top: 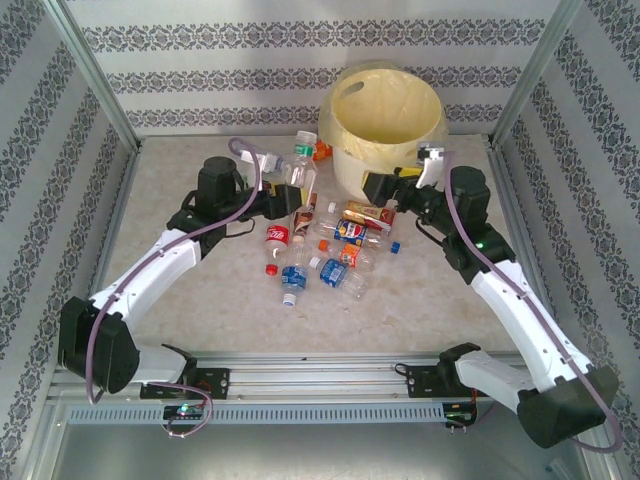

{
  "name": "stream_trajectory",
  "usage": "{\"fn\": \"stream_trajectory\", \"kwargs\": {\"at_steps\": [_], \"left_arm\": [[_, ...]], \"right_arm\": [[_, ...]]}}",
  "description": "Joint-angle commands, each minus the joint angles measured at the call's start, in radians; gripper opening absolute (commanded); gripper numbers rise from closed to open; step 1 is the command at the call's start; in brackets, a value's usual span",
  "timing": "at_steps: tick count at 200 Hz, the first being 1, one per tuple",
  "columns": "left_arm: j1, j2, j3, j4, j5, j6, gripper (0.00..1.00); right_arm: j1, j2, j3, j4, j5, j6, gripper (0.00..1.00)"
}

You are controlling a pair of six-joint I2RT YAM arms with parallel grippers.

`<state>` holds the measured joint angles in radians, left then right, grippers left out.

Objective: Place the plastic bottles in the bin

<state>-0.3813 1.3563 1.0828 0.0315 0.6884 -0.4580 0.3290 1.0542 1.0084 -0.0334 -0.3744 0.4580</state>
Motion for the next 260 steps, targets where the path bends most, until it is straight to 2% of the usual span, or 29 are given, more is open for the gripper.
{"fn": "stream_trajectory", "kwargs": {"at_steps": [1,24,56,87,108,146,194,260], "left_arm": [[-0.035,0.040,0.051,0.149,0.149,-0.064,0.38],[-0.063,0.074,0.077,0.194,0.219,-0.077,0.38],[-0.075,0.107,0.082,0.326,0.303,-0.162,0.38],[-0.082,0.121,0.100,0.330,0.303,-0.161,0.39],[-0.088,0.125,0.112,0.274,0.265,-0.121,0.38],[-0.090,0.135,0.124,0.240,0.244,-0.078,0.38],[-0.091,0.168,0.156,0.170,0.260,-0.029,0.38],[-0.091,0.215,0.175,0.141,0.245,0.009,0.37]], "right_arm": [[0.034,0.030,0.016,0.104,-0.154,0.046,0.98],[0.070,0.064,0.039,0.134,-0.221,0.050,0.98],[0.078,0.103,0.075,0.132,-0.187,0.086,0.98],[0.070,0.160,0.141,0.108,-0.154,0.121,0.98],[0.060,0.214,0.225,0.049,-0.051,0.221,0.97],[0.060,0.319,0.360,-0.047,-0.027,0.234,0.84],[0.061,0.380,0.440,-0.057,-0.113,0.228,0.75],[0.055,0.439,0.522,-0.141,-0.146,0.165,0.41]]}}
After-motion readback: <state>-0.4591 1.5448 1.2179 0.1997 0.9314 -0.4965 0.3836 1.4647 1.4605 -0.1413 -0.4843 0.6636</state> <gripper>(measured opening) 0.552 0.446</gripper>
